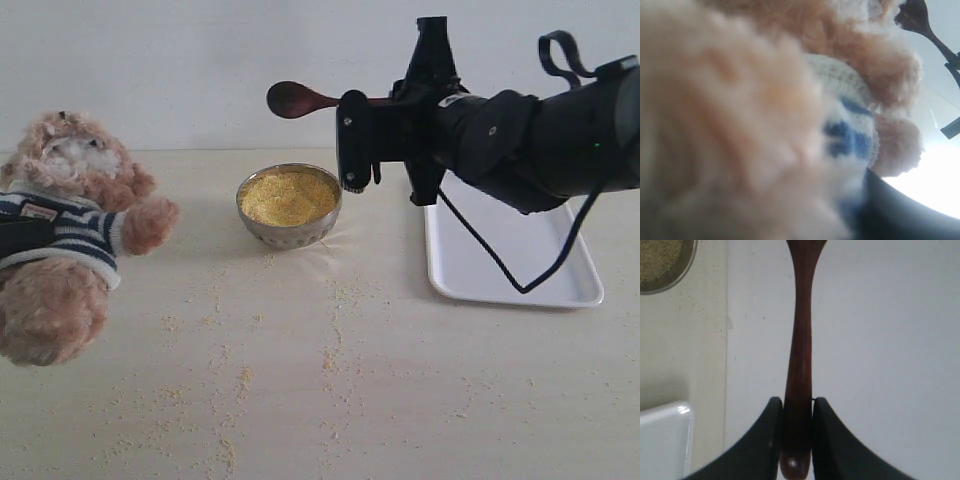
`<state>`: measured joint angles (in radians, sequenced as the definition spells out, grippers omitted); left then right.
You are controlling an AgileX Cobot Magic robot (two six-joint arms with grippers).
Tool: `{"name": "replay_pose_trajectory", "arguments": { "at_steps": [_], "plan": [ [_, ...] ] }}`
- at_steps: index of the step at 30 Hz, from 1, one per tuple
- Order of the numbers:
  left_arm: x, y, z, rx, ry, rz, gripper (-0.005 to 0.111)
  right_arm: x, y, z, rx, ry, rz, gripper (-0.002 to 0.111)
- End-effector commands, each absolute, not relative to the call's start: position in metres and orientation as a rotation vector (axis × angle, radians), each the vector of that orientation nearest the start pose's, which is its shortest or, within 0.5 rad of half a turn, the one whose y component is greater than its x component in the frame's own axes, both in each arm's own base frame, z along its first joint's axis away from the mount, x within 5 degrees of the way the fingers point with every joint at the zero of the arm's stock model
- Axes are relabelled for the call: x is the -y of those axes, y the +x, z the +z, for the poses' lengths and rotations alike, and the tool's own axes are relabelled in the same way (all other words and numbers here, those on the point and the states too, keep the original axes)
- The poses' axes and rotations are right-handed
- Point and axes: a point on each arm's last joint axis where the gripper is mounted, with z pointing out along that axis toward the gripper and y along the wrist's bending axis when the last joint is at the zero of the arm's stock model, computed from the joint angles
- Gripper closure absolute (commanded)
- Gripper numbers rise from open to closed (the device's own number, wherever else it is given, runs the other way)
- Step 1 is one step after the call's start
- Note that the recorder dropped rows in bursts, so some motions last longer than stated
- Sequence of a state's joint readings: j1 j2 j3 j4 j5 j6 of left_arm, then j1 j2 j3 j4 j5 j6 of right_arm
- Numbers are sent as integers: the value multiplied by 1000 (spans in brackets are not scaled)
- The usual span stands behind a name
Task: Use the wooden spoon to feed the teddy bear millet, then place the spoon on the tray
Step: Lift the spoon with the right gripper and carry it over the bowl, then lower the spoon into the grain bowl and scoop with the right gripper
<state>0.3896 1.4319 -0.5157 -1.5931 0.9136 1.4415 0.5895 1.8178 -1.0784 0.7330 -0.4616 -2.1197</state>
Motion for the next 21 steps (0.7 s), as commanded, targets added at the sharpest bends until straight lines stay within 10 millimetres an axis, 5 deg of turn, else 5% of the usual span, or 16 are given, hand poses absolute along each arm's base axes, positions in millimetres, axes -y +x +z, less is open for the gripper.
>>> {"name": "replay_pose_trajectory", "arguments": {
  "at_steps": [1,8,12,17,21],
  "plan": [
    [-18,234,198,-2151,-188,-939,102,-213,361,226,-1100,-1595,-882,108],
    [-18,235,199,-2137,-210,-941,102,-219,357,207,-1021,-1846,-759,108],
    [-18,235,199,-2137,-210,-941,102,-215,369,218,-1095,-1686,-822,108],
    [-19,236,199,-2134,-214,-941,102,-223,373,219,-1067,-1832,-679,108],
    [-18,235,198,-2140,-206,-940,102,-221,386,212,-1163,-1716,-709,108]
  ]
}}
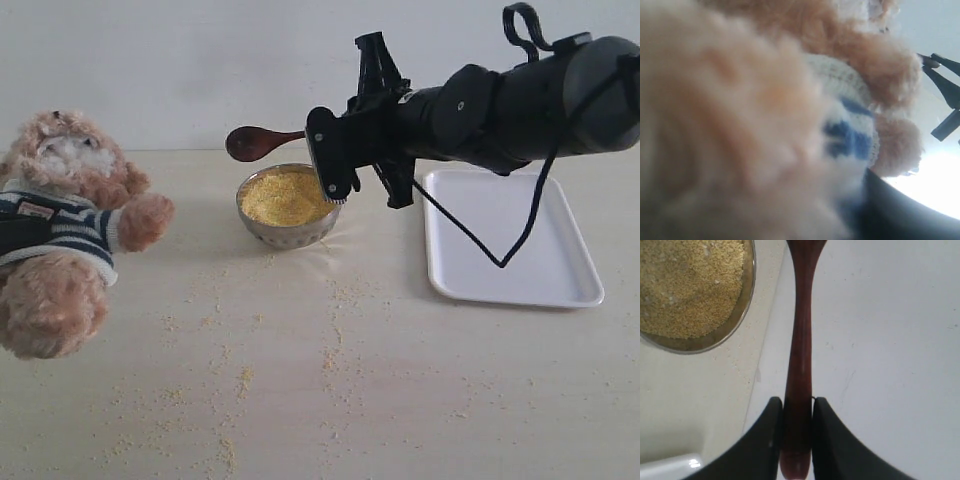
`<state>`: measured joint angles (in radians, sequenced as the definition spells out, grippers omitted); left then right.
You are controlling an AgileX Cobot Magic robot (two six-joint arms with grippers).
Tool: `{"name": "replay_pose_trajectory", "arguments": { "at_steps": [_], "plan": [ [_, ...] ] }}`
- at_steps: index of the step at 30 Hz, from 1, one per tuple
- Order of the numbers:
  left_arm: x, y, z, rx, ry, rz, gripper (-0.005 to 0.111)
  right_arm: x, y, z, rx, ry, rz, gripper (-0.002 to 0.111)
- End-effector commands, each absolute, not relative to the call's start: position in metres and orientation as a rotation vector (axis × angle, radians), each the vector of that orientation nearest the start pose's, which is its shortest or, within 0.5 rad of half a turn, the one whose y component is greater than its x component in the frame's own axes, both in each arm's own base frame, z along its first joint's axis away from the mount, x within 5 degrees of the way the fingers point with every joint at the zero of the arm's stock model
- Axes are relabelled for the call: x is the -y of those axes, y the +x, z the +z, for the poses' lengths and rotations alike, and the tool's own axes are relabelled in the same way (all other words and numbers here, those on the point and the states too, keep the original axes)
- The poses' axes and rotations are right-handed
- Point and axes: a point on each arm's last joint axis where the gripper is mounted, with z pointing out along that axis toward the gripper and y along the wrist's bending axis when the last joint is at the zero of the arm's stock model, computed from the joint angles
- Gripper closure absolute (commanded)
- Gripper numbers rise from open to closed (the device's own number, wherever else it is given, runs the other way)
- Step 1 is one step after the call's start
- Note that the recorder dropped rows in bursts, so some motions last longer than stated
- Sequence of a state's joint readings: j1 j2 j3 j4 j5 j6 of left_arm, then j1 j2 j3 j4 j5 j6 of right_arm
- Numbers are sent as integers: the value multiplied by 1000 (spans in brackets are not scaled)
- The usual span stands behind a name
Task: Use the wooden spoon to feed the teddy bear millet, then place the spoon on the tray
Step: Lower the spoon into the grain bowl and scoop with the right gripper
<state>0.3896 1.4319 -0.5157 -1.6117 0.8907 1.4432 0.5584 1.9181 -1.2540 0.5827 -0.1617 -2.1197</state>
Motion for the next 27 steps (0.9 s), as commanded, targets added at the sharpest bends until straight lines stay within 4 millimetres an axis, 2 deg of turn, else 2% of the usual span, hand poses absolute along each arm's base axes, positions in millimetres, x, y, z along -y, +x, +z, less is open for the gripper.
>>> {"name": "replay_pose_trajectory", "arguments": {
  "at_steps": [1,10,14,21,27],
  "plan": [
    [-18,235,198,-2142,-203,-939,102,-219,388,210,-1174,-1715,-709,108],
    [-18,235,198,-2142,-203,-939,102,-197,397,201,-1292,-1709,-650,108],
    [-18,235,198,-2142,-203,-939,102,-200,393,197,-1294,-1768,-578,108],
    [-18,235,198,-2142,-203,-939,102,-200,395,199,-1226,-1793,-651,108],
    [-18,235,198,-2141,-196,-935,102,-207,400,183,-1218,-1829,-644,108]
  ]
}}
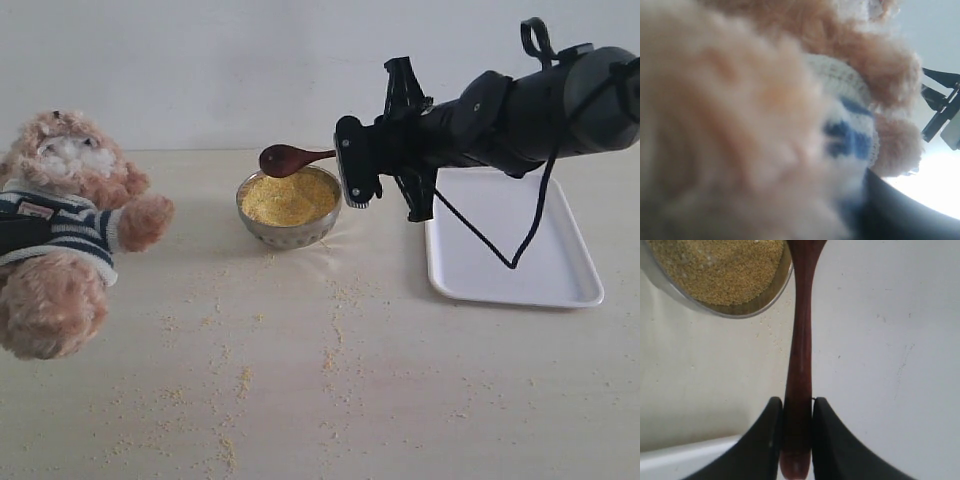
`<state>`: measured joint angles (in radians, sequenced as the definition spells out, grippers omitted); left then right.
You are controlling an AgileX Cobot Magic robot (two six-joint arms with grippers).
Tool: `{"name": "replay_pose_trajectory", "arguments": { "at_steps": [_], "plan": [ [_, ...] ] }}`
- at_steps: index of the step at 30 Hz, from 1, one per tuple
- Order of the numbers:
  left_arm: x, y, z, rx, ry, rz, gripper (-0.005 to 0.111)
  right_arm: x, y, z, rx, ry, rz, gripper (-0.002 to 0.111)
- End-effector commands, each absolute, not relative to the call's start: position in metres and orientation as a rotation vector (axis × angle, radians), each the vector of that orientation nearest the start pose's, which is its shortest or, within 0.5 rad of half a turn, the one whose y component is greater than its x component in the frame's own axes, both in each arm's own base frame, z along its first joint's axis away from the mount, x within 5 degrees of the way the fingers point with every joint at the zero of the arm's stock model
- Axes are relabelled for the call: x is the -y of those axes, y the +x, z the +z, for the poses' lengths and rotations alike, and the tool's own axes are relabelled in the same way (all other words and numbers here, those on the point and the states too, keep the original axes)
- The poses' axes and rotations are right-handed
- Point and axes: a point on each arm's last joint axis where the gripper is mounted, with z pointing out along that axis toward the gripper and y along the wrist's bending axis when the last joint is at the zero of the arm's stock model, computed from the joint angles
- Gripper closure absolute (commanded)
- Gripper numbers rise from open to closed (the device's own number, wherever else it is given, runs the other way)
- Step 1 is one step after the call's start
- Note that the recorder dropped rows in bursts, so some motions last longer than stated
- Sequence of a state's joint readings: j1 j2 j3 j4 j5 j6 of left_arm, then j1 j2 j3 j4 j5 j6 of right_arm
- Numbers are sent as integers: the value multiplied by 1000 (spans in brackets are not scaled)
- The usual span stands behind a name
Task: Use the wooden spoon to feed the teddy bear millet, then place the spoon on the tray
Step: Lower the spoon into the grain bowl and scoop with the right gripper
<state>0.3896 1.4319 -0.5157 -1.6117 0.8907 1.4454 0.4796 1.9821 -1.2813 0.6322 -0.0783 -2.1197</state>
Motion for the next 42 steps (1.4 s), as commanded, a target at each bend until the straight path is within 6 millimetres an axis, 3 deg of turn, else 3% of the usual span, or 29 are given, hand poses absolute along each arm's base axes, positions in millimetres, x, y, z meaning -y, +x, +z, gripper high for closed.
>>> {"name": "replay_pose_trajectory", "arguments": {
  "at_steps": [1,8,25,38,42],
  "plan": [
    [-18,235,198,-2141,-196,-935,102,-211,401,183,-1208,-1823,-653,108],
    [-20,236,197,-2150,-203,-908,102,-214,405,187,-1195,-1800,-672,108],
    [-20,236,197,-2151,-205,-904,102,-216,406,160,-1226,-1867,-626,108],
    [-20,236,197,-2151,-196,-900,102,-218,403,157,-1229,-1901,-583,108],
    [-20,236,197,-2151,-196,-900,102,-218,401,165,-1212,-1906,-575,108]
  ]
}}
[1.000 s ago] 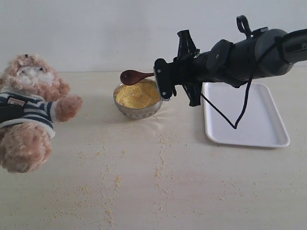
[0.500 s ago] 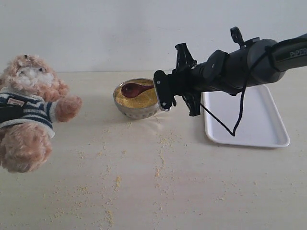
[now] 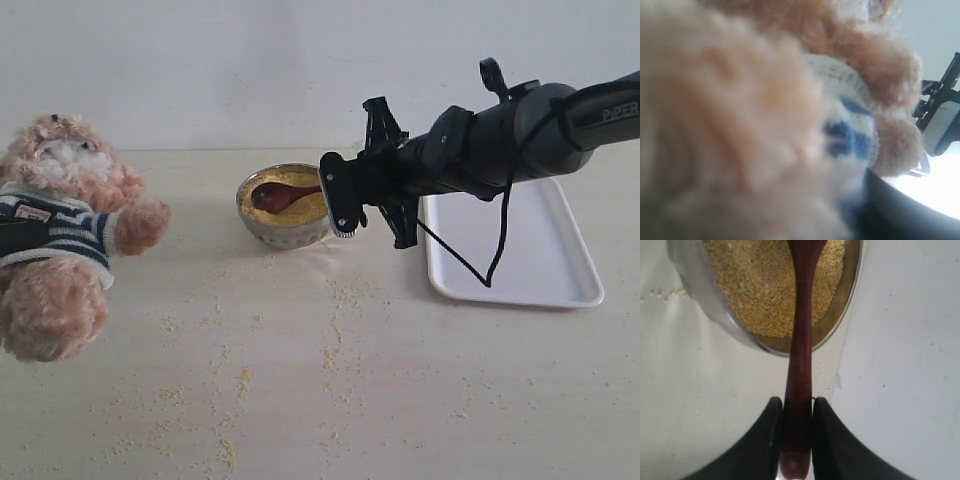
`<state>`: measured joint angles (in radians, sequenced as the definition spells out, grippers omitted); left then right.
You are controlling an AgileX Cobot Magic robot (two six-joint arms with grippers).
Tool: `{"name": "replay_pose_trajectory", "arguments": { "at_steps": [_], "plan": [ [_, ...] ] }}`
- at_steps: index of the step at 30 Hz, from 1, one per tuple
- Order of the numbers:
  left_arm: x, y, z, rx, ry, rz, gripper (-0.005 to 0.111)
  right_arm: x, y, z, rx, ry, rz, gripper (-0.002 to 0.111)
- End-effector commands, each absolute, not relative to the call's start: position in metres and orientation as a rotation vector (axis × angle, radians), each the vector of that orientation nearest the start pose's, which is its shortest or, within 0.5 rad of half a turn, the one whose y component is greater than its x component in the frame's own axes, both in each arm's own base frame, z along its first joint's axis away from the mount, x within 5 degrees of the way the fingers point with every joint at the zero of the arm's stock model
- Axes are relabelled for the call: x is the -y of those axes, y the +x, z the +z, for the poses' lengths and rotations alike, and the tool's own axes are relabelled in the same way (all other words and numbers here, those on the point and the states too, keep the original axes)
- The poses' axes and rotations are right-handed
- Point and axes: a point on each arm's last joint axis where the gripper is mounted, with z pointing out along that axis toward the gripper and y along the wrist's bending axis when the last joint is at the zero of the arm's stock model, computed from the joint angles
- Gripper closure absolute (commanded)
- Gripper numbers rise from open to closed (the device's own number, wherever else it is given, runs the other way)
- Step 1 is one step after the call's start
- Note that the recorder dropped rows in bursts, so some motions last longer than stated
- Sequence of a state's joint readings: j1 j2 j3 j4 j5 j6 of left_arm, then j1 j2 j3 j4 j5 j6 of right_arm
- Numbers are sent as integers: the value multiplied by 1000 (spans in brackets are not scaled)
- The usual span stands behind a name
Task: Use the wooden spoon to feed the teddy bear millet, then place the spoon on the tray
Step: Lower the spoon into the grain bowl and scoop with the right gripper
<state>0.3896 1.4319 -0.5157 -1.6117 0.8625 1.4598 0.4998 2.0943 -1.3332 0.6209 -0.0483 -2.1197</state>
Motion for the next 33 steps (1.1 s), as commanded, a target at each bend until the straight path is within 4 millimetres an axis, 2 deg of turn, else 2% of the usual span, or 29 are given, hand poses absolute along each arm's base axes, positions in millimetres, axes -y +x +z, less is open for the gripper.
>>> {"name": "replay_pose_trajectory", "arguments": {
  "at_steps": [1,4,8,13,33],
  "plan": [
    [-20,236,197,-2150,-193,-898,102,-218,401,166,-1209,-1905,-578,108],
    [-20,236,197,-2150,-188,-896,102,-218,400,171,-1203,-1903,-573,108],
    [-20,236,197,-2150,-188,-896,102,-220,394,165,-1209,-1976,-480,108],
    [-20,236,197,-2150,-188,-896,102,-218,401,171,-1219,-1885,-571,108],
    [-19,235,198,-2144,-181,-911,102,-216,403,170,-1221,-1863,-603,108]
  ]
}}
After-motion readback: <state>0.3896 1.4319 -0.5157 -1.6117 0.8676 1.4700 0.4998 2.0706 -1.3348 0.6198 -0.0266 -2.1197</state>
